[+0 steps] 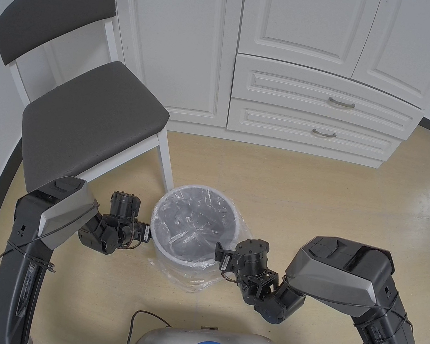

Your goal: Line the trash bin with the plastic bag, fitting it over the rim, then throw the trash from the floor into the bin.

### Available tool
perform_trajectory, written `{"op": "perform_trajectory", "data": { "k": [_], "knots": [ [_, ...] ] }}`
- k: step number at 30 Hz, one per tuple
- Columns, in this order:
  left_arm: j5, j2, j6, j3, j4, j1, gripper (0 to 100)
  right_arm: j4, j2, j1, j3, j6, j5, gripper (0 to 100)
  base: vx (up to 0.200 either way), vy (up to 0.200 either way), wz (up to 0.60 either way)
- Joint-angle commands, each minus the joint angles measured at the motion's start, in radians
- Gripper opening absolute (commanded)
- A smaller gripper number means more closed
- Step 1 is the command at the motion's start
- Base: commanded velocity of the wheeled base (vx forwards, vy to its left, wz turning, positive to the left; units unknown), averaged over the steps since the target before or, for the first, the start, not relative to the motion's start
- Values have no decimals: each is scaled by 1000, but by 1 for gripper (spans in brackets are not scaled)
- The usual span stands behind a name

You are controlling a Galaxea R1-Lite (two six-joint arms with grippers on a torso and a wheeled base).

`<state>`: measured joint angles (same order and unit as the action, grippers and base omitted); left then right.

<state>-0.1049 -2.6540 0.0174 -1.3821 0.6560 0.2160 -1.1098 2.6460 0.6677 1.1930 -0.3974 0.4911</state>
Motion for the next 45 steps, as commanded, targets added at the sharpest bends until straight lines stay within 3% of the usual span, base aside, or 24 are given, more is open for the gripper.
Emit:
{"op": "perform_trajectory", "data": {
  "k": [1, 14, 21, 30, 41, 45],
  "knots": [
    [13, 78, -4, 49, -6, -9, 100, 1, -24, 0, -7, 0, 0, 100, 0, 0, 0],
    [60, 189, -7, 124, -4, -38, 100, -1, -43, -7, -10, 3, 1, 100, 0, 0, 0],
    [62, 256, -99, 204, 5, -38, 100, 1, -49, -20, -12, 6, 1, 100, 0, 0, 0],
    [73, 290, -109, 247, 14, -33, 100, 1, -73, -42, -23, 28, 1, 100, 0, 0, 0],
    [248, 388, -152, 391, 128, -33, 100, -19, -189, -53, -191, 141, -40, 100, 0, 0, 0],
    [255, 391, -188, 430, 198, -30, 100, -36, -207, -66, -227, 172, -58, 100, 0, 0, 0]
  ]
}}
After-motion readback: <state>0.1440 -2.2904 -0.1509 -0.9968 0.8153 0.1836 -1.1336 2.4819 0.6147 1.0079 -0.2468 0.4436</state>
